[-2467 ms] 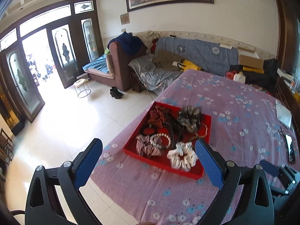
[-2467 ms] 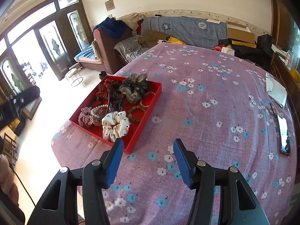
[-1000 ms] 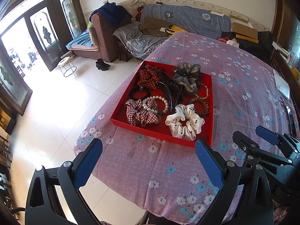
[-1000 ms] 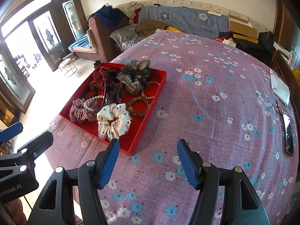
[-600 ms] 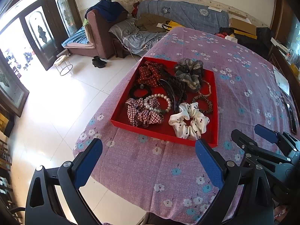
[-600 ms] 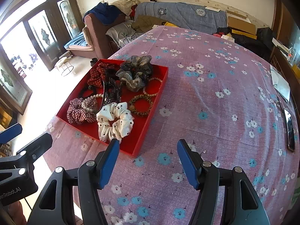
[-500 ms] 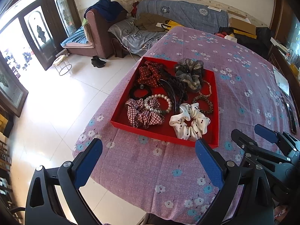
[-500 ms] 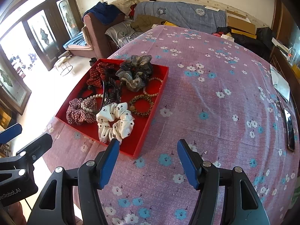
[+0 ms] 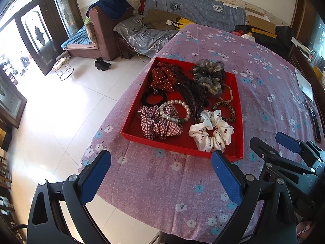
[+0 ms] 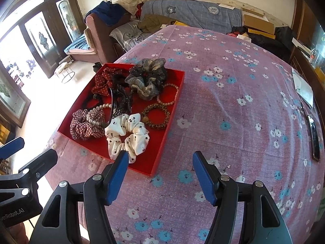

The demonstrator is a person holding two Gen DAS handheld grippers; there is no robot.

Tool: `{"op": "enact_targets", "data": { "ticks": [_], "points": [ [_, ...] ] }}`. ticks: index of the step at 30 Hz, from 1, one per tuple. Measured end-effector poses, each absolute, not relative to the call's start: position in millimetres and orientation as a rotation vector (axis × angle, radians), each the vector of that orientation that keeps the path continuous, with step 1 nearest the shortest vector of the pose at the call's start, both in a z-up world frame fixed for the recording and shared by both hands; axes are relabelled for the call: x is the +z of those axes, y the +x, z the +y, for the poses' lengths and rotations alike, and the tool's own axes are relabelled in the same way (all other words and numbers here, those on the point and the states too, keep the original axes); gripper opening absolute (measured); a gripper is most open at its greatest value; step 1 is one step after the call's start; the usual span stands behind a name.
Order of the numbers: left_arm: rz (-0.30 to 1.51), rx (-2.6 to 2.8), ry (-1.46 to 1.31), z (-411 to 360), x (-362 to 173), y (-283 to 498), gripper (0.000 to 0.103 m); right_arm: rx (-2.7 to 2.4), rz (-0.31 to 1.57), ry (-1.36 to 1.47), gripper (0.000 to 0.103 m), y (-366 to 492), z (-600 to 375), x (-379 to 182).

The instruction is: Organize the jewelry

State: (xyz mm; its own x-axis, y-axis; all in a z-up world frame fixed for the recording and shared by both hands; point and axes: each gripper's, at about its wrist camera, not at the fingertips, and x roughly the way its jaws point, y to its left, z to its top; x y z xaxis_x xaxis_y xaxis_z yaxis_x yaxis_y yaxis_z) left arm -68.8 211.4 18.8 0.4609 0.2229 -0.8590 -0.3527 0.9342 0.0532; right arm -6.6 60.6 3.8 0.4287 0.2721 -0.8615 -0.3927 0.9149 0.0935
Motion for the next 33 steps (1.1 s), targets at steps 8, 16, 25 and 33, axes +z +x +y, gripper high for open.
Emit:
{"op": "enact_targets", "data": {
  "ticks": [8, 16, 25, 33],
  "points": [
    [1.053, 0.340, -0.162, 225.2, 12.4, -63.9, 0.099, 0.399, 1.053, -0.135, 0.071, -5.3, 71.2, 2.3],
    [1.058, 0.314, -0.171, 233.4, 9.4, -53.7, 0.099, 0.374, 1.049, -0.135, 0.071, 0.7, 77.1, 2.6],
    [1.072, 0.286, -0.163, 237.1, 5.1, -41.5, 0.099, 0.349, 1.047, -0.125, 0.072, 7.0, 79.0, 1.7],
    [1.088, 0.285, -0.160, 239.5, 0.9, -36.0, 0.099, 0.350, 1.053, -0.126, 0.072, 8.9, 81.9, -0.7]
  ]
}}
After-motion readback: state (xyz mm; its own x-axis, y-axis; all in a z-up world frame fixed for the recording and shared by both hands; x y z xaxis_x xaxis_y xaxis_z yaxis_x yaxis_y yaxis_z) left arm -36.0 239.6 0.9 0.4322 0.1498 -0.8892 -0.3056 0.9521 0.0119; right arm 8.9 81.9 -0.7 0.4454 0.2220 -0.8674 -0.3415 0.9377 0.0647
